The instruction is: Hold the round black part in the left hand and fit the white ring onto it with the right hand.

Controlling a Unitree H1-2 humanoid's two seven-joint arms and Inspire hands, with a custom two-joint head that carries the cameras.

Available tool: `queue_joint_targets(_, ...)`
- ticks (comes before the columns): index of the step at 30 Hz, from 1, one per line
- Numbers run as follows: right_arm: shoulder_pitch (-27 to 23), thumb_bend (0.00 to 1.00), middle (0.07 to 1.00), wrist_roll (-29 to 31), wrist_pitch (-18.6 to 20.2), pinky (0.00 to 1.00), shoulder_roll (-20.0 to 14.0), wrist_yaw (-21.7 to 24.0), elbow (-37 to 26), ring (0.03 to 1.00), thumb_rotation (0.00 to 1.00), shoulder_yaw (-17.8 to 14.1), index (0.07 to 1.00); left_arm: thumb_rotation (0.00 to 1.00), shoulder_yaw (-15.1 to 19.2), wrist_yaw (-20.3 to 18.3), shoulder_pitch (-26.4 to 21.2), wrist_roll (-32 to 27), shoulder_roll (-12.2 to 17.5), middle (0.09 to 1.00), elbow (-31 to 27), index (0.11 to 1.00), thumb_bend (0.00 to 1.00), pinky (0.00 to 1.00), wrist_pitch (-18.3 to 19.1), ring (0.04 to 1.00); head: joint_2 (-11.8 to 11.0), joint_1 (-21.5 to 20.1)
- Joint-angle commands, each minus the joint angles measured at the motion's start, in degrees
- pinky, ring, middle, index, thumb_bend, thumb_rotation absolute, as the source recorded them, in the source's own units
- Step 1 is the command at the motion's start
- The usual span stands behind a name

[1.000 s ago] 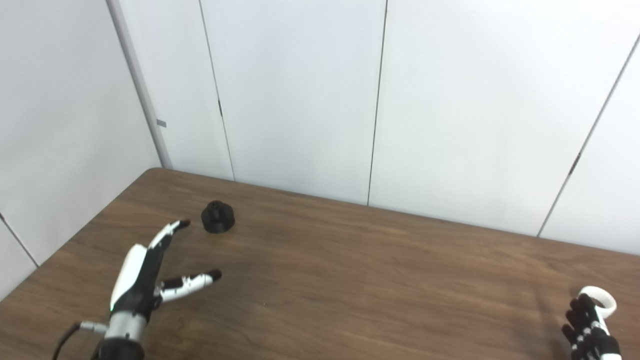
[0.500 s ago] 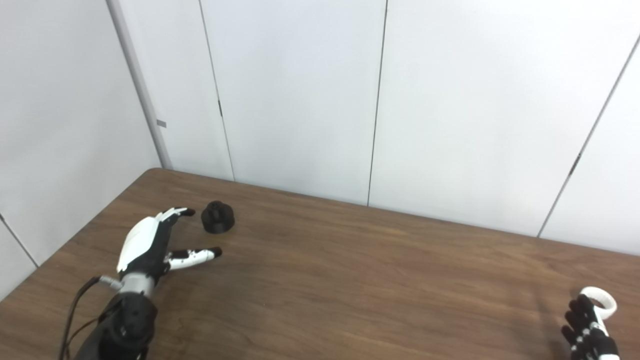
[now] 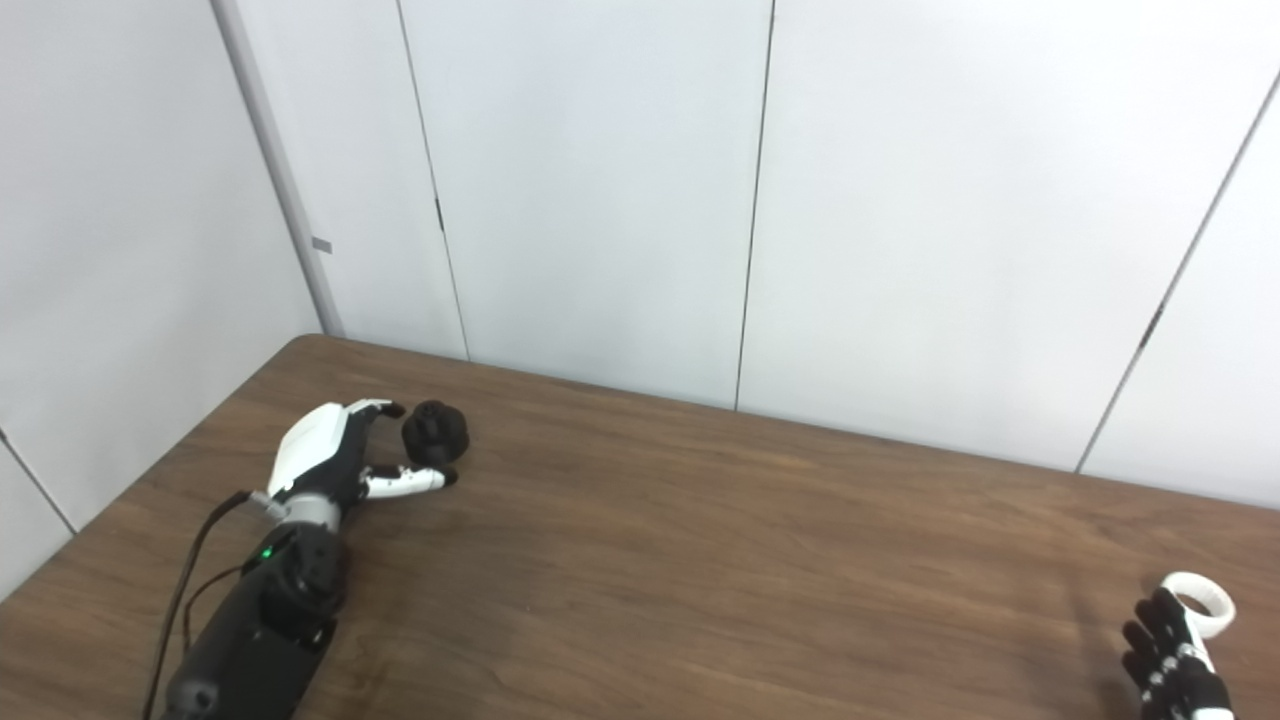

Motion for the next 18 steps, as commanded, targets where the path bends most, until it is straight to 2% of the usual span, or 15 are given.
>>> queue_joint_targets(1,4.58,0.57,0.999,0.56,0.2,1.0,3.19,-0.33,4.26,0.987,1.0,1.11,1.0,0.37,-0.28,1.7,-3.59,0.81,2.39,0.933,0.43,0.824,0.96,1.0,0.04,0.986,0.08,0.06)
queue_joint_targets(9,4.91,0.56,0.989,0.68,0.06,1.0,3.5,-0.34,3.83,0.979,1.0,1.15,1.0,0.37,-2.48,2.19,-7.58,1.09,3.87,0.932,6.52,0.82,0.96,1.0,0.83,0.986,0.14,-0.55)
queue_joint_targets(18,5.02,0.58,0.984,0.96,-0.24,1.0,3.66,-0.23,3.96,0.977,1.0,1.08,1.0,0.35,-3.36,1.88,-10.06,1.27,3.98,0.937,10.46,0.82,0.96,1.0,2.1,0.994,0.31,-0.84)
